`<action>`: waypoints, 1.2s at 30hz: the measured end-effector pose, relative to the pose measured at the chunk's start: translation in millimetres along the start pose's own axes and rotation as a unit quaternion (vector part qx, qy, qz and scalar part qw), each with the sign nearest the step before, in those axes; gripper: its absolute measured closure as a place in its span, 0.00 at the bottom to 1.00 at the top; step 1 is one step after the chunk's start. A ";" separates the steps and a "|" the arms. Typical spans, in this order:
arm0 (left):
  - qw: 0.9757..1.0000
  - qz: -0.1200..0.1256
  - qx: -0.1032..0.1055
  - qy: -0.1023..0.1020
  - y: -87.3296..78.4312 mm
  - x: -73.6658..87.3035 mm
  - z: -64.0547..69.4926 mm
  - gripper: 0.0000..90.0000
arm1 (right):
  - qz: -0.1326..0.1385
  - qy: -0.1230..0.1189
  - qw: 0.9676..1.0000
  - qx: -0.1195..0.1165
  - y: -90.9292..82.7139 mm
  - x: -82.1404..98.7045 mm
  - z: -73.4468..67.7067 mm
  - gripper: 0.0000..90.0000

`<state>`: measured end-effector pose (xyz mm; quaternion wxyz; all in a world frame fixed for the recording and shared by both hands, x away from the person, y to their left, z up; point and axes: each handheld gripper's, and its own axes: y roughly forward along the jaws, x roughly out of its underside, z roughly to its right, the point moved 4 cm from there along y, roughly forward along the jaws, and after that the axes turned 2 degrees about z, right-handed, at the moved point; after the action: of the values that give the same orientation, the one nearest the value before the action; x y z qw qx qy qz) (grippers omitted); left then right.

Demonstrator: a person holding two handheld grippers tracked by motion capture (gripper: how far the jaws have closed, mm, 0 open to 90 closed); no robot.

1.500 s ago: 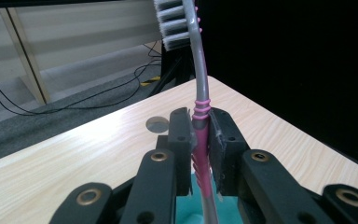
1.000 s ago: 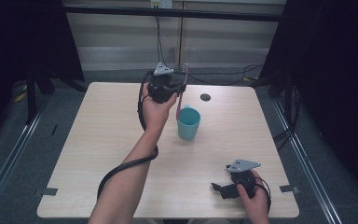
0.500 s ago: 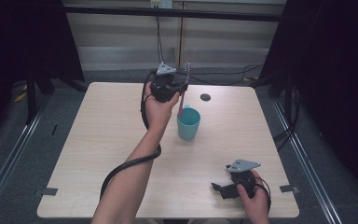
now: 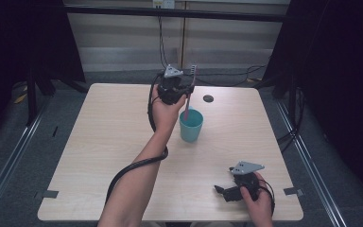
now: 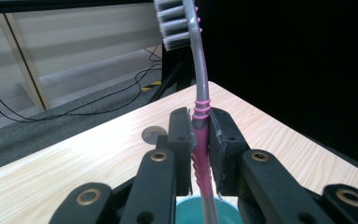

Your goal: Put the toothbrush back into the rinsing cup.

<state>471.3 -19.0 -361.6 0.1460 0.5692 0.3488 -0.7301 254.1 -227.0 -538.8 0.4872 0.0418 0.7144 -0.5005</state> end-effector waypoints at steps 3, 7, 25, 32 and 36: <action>1.000 -0.001 -0.002 0.002 2.6 0.8 1.0 0.89 | 0.000 0.000 1.000 0.000 0.0 0.0 0.0 0.09; 1.000 -0.003 -0.004 0.002 6.3 3.1 0.6 0.89 | 0.000 0.000 1.000 -0.001 0.1 0.0 0.0 0.09; 1.000 -0.002 -0.010 0.014 19.7 13.1 4.6 0.89 | 0.001 -0.002 1.000 -0.003 0.2 0.0 -0.4 0.09; 1.000 0.001 -0.009 0.020 22.6 18.7 4.0 0.89 | 0.002 -0.005 1.000 -0.004 0.3 -0.1 -0.4 0.09; 1.000 -0.003 -0.010 0.017 25.0 25.3 3.9 0.89 | 0.002 -0.005 1.000 -0.005 0.3 -0.1 -0.5 0.09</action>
<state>475.9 -34.8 -393.4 0.1433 0.5790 0.3600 -0.7174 254.0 -226.5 -538.9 0.4917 0.0385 0.7143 -0.4965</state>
